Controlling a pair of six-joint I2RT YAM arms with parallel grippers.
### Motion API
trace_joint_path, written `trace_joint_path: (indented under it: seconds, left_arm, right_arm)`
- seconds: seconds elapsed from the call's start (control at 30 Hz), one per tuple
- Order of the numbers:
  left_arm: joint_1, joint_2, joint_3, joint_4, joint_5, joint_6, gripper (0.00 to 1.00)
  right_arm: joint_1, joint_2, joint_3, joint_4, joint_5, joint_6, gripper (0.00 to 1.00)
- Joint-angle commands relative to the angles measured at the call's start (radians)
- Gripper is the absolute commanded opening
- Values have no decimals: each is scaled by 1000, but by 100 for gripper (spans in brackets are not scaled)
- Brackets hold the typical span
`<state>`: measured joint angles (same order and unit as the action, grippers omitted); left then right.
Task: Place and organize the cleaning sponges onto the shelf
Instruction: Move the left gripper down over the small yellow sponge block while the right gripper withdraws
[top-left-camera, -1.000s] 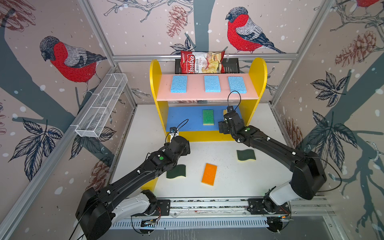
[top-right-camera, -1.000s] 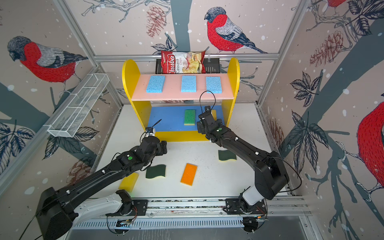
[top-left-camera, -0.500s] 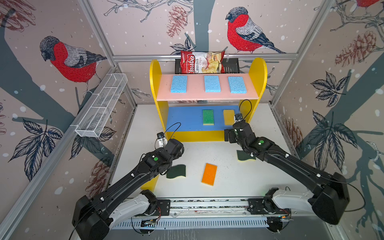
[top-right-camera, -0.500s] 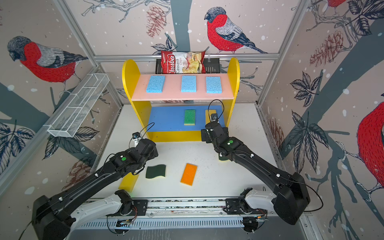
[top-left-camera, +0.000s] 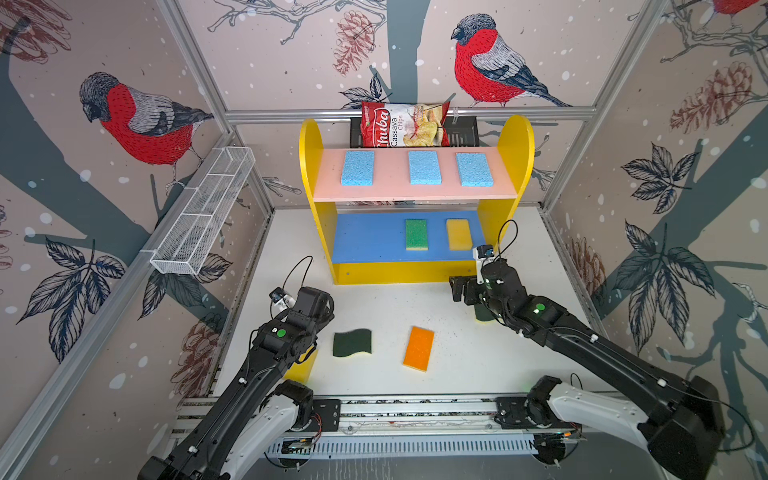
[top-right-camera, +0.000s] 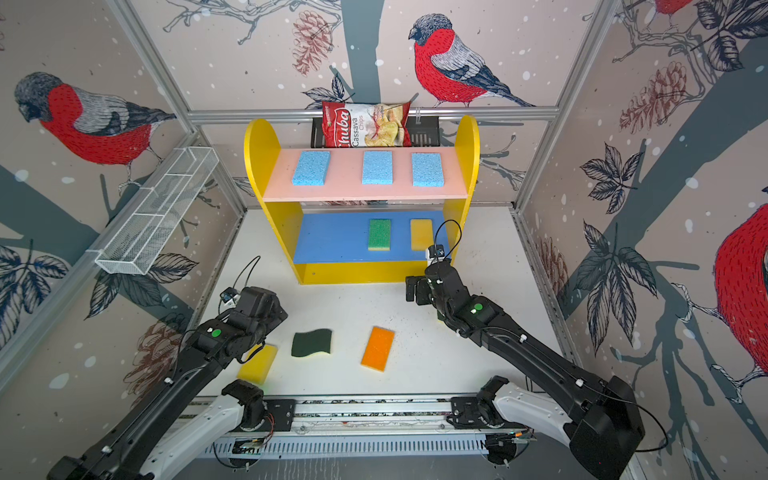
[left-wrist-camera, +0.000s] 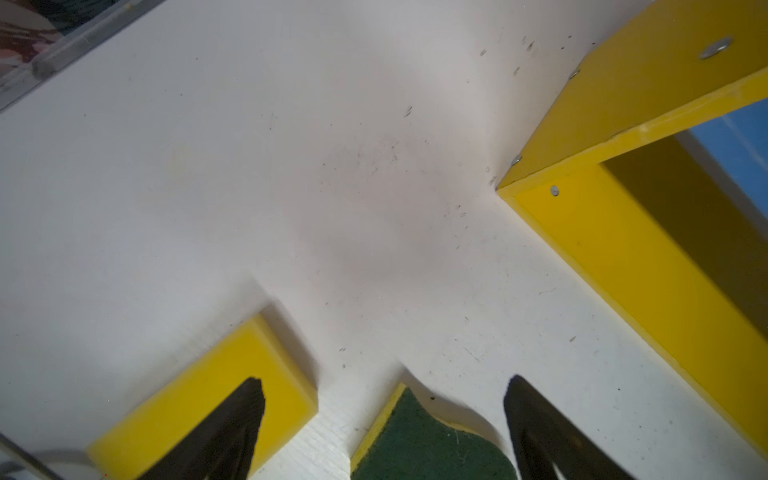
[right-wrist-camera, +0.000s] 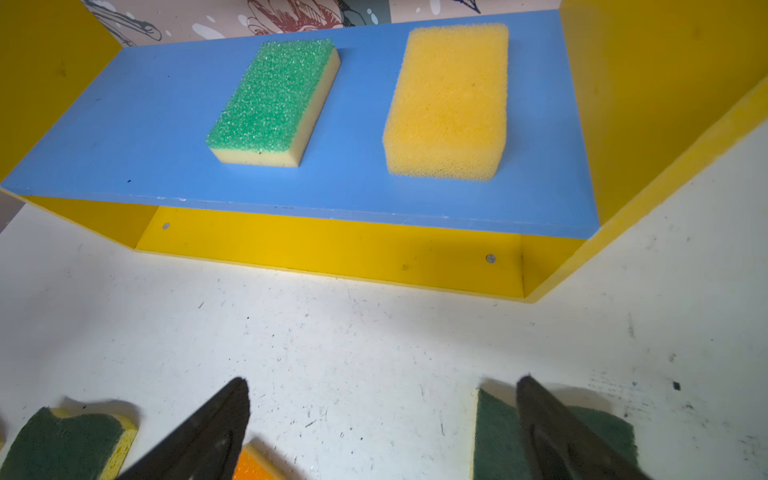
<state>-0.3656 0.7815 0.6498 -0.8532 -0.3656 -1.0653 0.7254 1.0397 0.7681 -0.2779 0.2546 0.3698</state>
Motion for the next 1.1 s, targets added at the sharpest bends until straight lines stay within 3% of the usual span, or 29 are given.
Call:
trace_joint_path:
  seconds: [0.0,0.13,0.3,0.77,1.07]
  left_arm:
    - [22,-4,-33,-34,80,-30,88]
    - [35,-18,-86,-9,130,-61,80]
    - [52,-41,-142,-11,141,-120,77]
    - [120,125,-121,-56,185,-75,75]
    - [157,186,-172,92,211,-69,74]
  right_arm:
    - [-1,-10,-10,39,-22,12,100]
    - [-9,-9,-19,47,-30,24,100]
    - [-18,4,-23,53,-57,31,99]
    - [-44,-2,-36,59,-103,60,100]
    - [-89,20,-32,54,-133,56,99]
